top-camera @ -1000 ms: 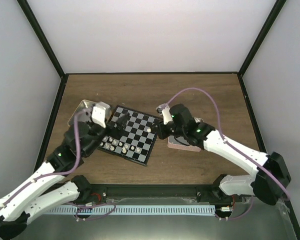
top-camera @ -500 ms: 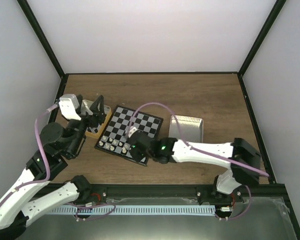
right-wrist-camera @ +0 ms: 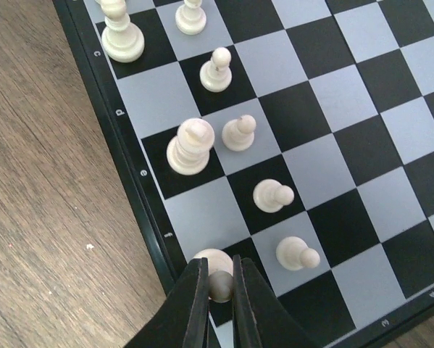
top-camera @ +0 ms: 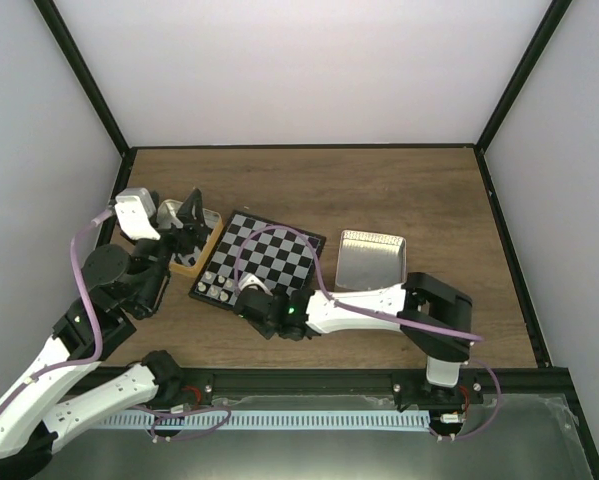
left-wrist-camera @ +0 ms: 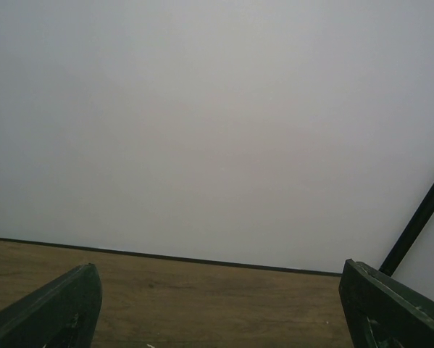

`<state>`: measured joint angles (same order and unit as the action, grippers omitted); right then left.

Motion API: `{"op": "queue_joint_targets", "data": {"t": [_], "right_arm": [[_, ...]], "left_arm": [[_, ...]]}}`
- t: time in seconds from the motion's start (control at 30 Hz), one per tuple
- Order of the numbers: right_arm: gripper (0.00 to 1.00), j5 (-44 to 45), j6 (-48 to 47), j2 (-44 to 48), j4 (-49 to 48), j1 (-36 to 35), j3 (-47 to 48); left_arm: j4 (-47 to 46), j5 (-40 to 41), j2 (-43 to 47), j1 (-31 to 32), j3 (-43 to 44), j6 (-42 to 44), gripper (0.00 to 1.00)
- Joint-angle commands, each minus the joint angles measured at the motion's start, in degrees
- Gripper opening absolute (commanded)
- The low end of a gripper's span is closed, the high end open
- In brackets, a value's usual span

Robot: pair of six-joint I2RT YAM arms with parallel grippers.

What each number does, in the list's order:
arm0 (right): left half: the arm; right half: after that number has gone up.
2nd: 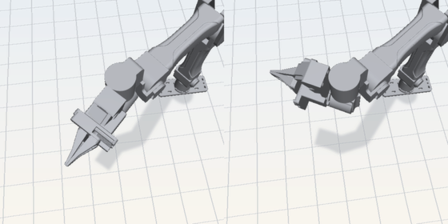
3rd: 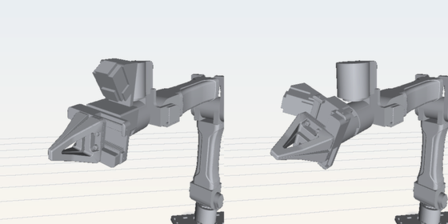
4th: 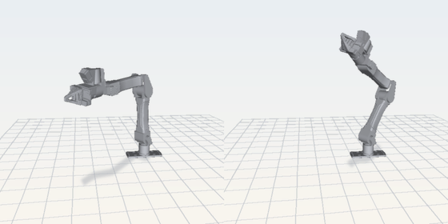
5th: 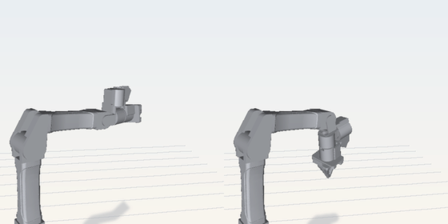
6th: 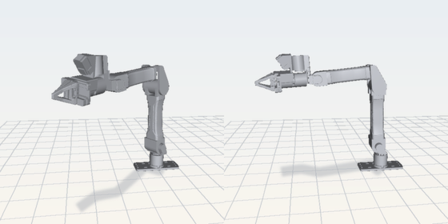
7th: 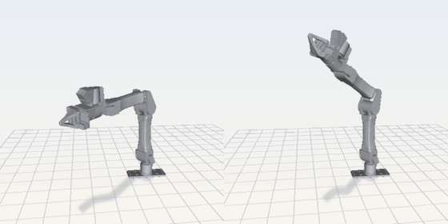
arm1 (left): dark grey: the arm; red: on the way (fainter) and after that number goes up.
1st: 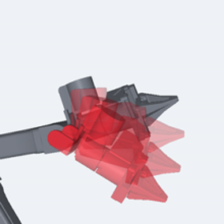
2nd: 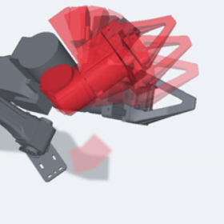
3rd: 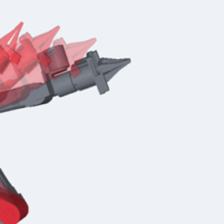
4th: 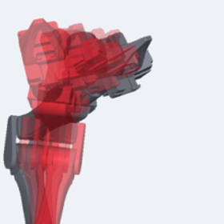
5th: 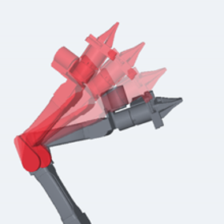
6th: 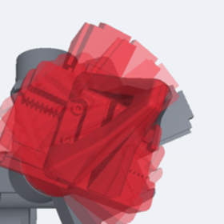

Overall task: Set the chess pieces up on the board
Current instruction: Place the chess piece on the chessboard.

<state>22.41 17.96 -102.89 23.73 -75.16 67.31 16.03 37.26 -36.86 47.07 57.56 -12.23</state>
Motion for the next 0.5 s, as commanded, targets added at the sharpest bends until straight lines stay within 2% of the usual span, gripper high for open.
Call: {"op": "queue_joint_targets", "data": {"t": [0.0, 0.47], "right_arm": [[0.01, 2.24, -0.03, -1.41, -1.75, -0.23, 3.13], [0.01, 3.51, 0.25, -5.95, -1.69, -0.24, 5.51]], "left_arm": [[0.41, 0.8, 0.2, -0.2, -0.82, -0.77, 0.92], [0.4, 0.54, -0.53, -0.15, -1.09, -0.86, 0.92]]}}
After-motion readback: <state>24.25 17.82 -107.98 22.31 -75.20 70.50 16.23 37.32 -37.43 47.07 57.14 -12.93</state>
